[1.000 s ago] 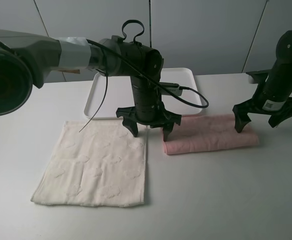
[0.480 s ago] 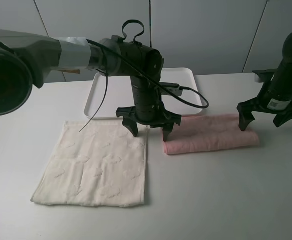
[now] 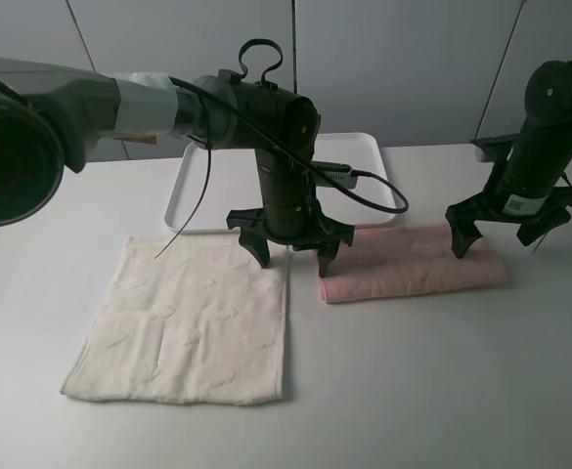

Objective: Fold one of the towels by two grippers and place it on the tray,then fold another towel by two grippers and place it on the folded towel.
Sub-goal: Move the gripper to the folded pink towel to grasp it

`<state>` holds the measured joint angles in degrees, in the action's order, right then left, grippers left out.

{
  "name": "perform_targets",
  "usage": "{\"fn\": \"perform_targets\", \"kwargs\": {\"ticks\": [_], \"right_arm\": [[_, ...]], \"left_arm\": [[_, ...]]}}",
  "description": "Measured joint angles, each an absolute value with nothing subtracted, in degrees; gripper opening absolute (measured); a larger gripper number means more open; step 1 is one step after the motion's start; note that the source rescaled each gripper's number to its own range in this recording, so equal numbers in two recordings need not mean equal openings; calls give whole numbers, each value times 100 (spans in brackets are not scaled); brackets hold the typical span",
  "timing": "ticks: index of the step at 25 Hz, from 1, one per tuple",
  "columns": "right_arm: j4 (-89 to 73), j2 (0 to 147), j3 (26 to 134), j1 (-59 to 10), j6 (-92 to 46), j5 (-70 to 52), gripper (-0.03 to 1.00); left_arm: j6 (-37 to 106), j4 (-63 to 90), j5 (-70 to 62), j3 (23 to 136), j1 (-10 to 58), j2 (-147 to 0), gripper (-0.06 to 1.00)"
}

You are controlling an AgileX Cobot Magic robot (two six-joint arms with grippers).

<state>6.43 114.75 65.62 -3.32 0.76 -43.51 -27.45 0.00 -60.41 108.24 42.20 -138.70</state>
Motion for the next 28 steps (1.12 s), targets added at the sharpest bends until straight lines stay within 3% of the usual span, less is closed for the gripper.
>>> {"fn": "perform_targets", "kwargs": {"ticks": [23,28], "right_arm": [[1017,11733,6617,-332,514,-4498,100],[816,11746,6617,-332,511,-4498,91]], "left_arm": [[-2674,0,-6107,10824,4220,-13870,100],[-2665,0,-6107,10824,4220,-13870,100]]}}
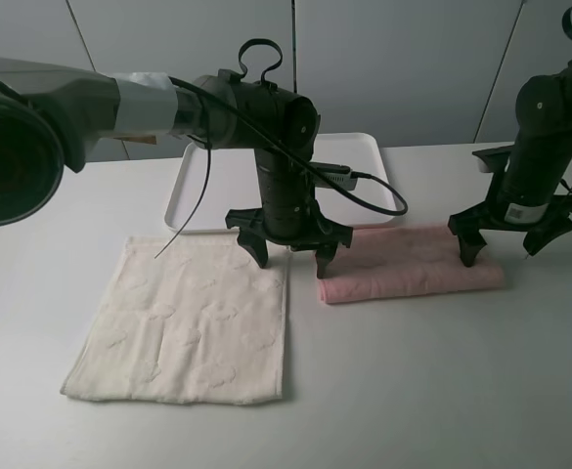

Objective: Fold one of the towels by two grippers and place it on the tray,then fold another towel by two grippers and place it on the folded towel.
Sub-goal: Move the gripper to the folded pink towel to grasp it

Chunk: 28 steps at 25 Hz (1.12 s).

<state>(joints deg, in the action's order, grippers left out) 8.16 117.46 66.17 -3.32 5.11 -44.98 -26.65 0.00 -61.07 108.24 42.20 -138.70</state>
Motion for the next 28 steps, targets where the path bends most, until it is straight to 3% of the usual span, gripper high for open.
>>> {"fn": "perform_targets", "kwargs": {"ticks": [13,22,28], "right_arm": [[441,11820,6606,-461,436,-4510,73],[-77,11891,6617,-500,219,-4554,27],[-209,11891,6617,-516,209,-4560,4]], "left_arm": [[-2554,0,-6075,10824,4220,-13870,100],[-2544,0,-6072,10824,4220,-13870,100],[-2533,0,-6072,10824,4220,-13870,100]]}}
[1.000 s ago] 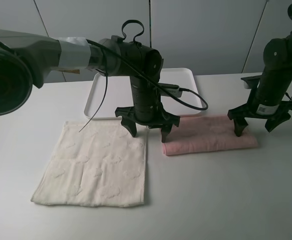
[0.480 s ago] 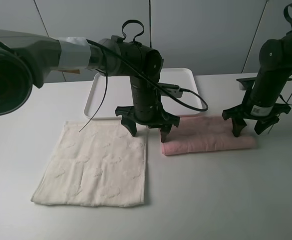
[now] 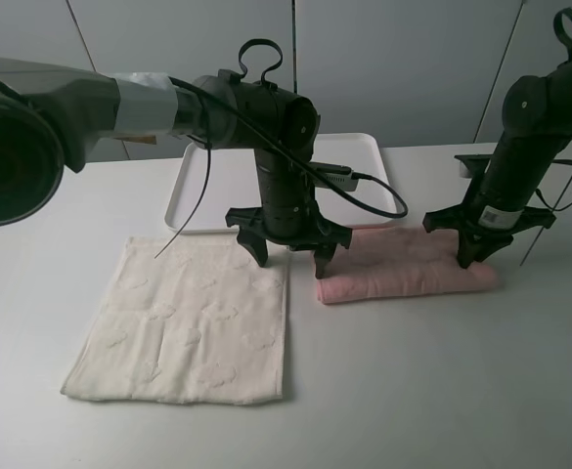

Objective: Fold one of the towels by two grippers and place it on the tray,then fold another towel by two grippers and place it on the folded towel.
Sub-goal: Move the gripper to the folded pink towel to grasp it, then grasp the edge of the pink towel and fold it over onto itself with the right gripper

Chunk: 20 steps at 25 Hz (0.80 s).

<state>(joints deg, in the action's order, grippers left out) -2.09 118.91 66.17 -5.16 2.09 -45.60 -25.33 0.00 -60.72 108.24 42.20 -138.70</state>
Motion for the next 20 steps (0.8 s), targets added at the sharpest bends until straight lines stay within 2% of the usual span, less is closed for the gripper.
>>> {"fn": "perform_targets", "kwargs": {"ticks": [11,20], "right_arm": [[-299,11728,6568,-516,-90,-4549,4],[-915,10957,6519,-516,-369,-4939,4]], "left_arm": [[-2512,0,-6072,10824,4220,-13870,100],[-2393,-31,-6050,10824,4220,-13870,100]]}}
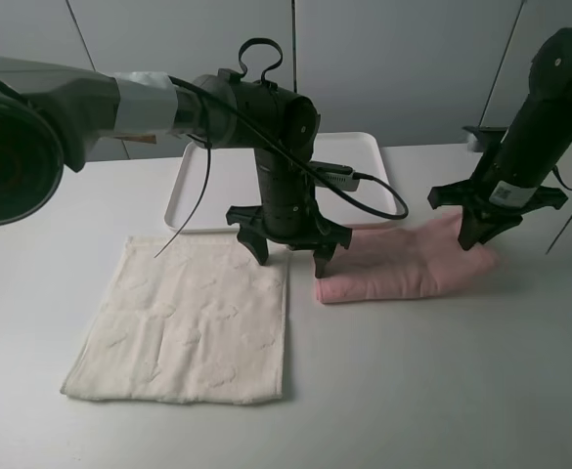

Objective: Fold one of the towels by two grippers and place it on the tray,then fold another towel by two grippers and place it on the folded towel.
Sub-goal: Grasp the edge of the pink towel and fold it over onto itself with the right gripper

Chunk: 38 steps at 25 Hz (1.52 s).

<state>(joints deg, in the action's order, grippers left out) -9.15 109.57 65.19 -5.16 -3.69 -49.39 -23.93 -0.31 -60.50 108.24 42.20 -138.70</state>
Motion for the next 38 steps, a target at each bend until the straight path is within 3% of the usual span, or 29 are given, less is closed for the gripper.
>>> {"fn": "perform_targets", "kwargs": {"ticks": [17,28,38], "right_arm": [[-3873,10590,6453,-516,-1765,-5633,4],[-6158,10580,5277,-516,-3279,-4699,4],[-7596,10580,4862,-516,-4313,-4326,4]], "left_arm": [[-2238,0,-6101,10824,4141,-13870,100],[-2060,242,-6151,10824,3941,-13870,100],[-1930,288,-6151,10824,3941,-13870,100]]}}
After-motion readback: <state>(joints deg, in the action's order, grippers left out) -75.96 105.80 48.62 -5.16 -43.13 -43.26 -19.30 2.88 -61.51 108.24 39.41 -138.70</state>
